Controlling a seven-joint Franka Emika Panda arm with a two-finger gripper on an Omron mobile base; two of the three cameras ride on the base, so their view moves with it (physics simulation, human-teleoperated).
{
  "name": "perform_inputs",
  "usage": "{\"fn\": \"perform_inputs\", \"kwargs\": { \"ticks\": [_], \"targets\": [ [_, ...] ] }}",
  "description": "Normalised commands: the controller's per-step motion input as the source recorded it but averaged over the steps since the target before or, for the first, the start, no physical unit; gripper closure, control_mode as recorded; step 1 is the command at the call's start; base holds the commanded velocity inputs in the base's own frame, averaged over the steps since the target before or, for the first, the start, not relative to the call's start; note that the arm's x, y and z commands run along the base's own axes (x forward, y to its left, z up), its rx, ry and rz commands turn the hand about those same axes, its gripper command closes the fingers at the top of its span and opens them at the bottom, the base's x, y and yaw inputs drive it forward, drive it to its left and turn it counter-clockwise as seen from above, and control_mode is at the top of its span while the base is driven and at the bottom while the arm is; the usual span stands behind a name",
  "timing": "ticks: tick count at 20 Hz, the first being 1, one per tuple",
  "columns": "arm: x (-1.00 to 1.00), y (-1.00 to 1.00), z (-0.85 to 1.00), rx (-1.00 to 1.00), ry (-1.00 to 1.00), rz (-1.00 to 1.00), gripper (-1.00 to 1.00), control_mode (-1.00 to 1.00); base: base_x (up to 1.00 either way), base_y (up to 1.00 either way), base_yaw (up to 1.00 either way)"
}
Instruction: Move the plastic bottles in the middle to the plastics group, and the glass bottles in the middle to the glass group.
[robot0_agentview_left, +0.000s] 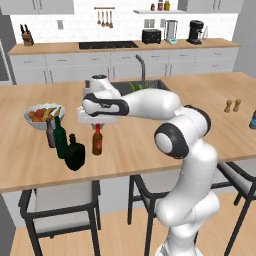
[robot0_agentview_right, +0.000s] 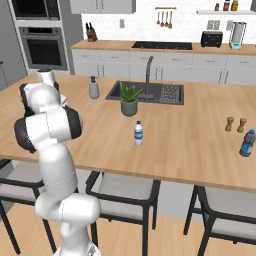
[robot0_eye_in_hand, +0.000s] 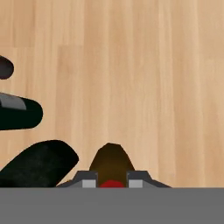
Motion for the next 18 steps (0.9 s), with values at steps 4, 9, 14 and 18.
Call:
{"fn": "perform_inputs", "kwargs": {
  "ticks": [4, 9, 14, 18],
  "targets": [
    [0.05, 0.37, -0.09, 0.0, 0.0, 0.0, 1.0, -1.0, 0.0, 0.0, 0.0],
    [0.14, 0.18, -0.17, -0.02, 0.0, 0.0, 1.0, -1.0, 0.0, 0.0, 0.0],
    [0.11, 0.02, -0.21, -0.04, 0.0, 0.0, 1.0, -1.0, 0.0, 0.0, 0.0],
    [0.07, 0.03, -0.17, -0.03, 0.0, 0.0, 1.0, -1.0, 0.0, 0.0, 0.0]
  ]
}}
